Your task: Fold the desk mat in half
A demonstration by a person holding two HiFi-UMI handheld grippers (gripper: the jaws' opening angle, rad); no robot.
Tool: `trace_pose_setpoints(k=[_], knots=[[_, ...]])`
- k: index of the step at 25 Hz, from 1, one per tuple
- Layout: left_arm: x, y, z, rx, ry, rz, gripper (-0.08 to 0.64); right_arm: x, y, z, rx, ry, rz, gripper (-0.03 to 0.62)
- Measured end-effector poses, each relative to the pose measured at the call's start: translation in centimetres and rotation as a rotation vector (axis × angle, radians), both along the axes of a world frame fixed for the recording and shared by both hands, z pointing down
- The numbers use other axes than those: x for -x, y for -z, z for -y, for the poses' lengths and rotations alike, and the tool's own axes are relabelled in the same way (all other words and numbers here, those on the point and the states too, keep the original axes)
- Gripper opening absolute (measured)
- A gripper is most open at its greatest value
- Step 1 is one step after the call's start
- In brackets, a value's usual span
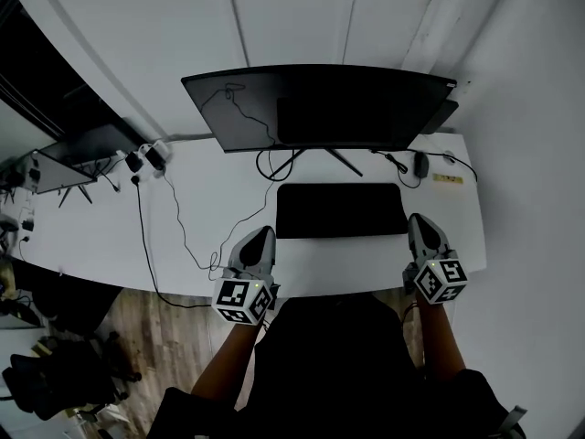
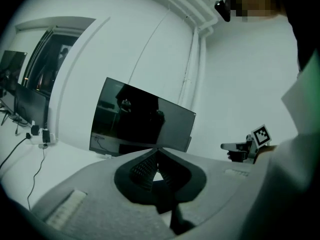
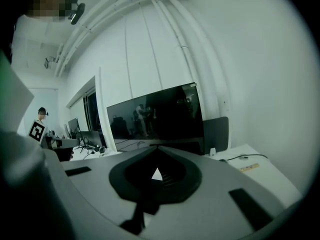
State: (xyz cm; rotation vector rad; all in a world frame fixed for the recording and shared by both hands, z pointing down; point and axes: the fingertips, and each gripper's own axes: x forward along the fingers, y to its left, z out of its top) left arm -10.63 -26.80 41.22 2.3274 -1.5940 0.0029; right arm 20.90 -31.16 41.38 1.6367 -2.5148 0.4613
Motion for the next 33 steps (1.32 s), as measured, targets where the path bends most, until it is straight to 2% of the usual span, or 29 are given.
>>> trace_pose_setpoints(k=[11, 16, 33], knots=[[-0.8, 0.4, 0.0, -0.038, 0.006, -0.029, 0.021, 0.2, 1.1, -3.5, -0.06, 0.015, -0.089, 0.0], [-1.2, 0.8, -0.3, -0.041, 0.0, -0.047, 0.021, -0.1, 1.1, -4.0, -0.06, 0.009, -0.062, 0.0], [-0.8, -1.0, 0.1, -0.005, 0.006, -0.049, 0.021, 1.3, 0.5, -4.0, -0.051, 0.037, -0.093, 0.0]])
